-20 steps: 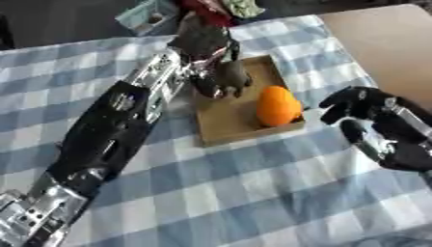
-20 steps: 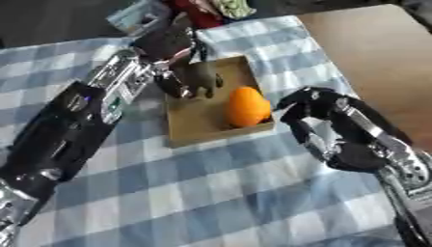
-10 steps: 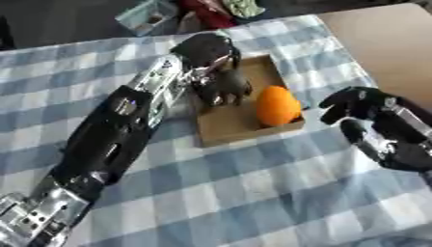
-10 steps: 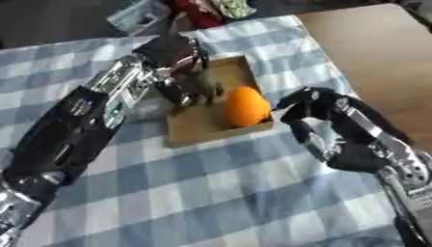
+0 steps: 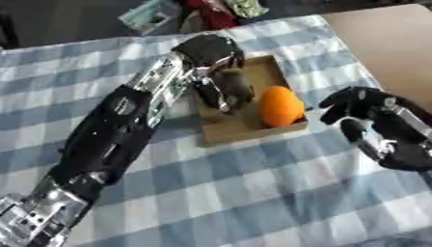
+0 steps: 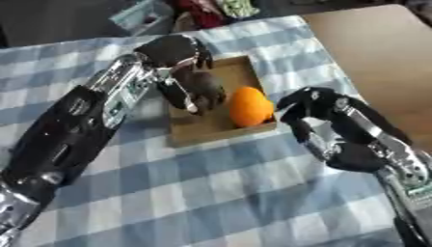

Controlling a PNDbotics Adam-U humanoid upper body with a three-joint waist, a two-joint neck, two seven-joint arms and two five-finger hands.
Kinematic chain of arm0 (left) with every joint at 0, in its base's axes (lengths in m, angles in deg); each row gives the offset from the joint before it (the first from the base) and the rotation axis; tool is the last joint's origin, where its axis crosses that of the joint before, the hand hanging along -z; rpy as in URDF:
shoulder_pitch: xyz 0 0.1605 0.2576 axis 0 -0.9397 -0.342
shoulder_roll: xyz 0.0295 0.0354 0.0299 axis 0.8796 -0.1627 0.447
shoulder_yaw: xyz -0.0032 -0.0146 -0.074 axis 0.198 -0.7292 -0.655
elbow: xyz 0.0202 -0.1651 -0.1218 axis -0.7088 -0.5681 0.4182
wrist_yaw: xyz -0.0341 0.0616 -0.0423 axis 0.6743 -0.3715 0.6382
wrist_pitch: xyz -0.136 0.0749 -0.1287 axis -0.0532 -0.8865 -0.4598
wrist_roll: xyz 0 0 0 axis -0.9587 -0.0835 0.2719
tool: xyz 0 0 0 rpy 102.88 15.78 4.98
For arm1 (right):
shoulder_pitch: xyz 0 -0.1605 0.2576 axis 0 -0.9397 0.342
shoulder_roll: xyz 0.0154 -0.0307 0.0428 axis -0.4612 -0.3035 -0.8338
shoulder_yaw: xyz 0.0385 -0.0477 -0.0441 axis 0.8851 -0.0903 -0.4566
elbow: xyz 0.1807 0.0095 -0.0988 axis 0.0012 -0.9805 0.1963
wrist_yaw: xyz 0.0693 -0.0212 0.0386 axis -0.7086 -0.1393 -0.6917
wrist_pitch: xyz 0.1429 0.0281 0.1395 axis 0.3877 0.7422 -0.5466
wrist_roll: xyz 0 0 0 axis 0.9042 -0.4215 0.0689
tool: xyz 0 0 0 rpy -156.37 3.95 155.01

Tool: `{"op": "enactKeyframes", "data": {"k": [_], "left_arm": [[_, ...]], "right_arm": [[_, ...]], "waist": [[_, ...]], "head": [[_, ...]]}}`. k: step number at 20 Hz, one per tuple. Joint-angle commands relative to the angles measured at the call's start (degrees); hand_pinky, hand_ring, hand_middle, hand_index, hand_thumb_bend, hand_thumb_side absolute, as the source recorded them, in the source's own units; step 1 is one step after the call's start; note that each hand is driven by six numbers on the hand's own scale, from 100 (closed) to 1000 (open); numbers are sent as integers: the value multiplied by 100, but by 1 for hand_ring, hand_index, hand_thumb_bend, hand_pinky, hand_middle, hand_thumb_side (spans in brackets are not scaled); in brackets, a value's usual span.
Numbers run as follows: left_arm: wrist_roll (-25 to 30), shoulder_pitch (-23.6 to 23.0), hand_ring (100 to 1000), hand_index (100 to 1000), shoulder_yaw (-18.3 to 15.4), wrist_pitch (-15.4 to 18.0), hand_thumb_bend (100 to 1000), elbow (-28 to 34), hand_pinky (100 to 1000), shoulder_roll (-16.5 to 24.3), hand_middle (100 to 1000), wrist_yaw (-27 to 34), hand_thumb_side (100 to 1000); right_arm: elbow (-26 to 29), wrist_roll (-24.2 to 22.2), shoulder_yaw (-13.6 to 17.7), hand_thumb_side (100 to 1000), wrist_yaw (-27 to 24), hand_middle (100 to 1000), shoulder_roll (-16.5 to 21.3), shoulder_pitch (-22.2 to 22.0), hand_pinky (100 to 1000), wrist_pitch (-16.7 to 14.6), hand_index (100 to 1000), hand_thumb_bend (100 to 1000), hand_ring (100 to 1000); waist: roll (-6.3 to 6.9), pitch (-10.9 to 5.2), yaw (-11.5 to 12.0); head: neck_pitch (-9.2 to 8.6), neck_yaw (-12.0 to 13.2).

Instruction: Pick up objects on the table and place them in the box.

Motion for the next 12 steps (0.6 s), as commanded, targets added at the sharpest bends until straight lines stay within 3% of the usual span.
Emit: {"op": "enactKeyframes", "data": {"k": [1, 6, 12], "left_arm": [[-1, 91, 532, 725, -82, -75, 737, 348, 618, 230, 551, 255, 303], [-131, 23, 506, 693, -96, -377, 655, 1232, 586, 687, 520, 1073, 272], [-468, -560, 475, 661, -431, -1000, 583, 2652, 529, 1444, 479, 2290, 215]], "right_arm": [[69, 30, 69, 522, -31, 717, 73, 36, 657, -8, 797, 136, 671], [62, 71, 109, 520, -14, 718, 109, -8, 657, -16, 797, 134, 671], [59, 183, 204, 514, 20, 718, 189, -59, 658, -42, 797, 130, 671]], "waist": [[-60, -128, 35], [-70, -169, 171], [-106, -209, 360]], "head": [[-44, -32], [-11, -94], [65, -185]]}}
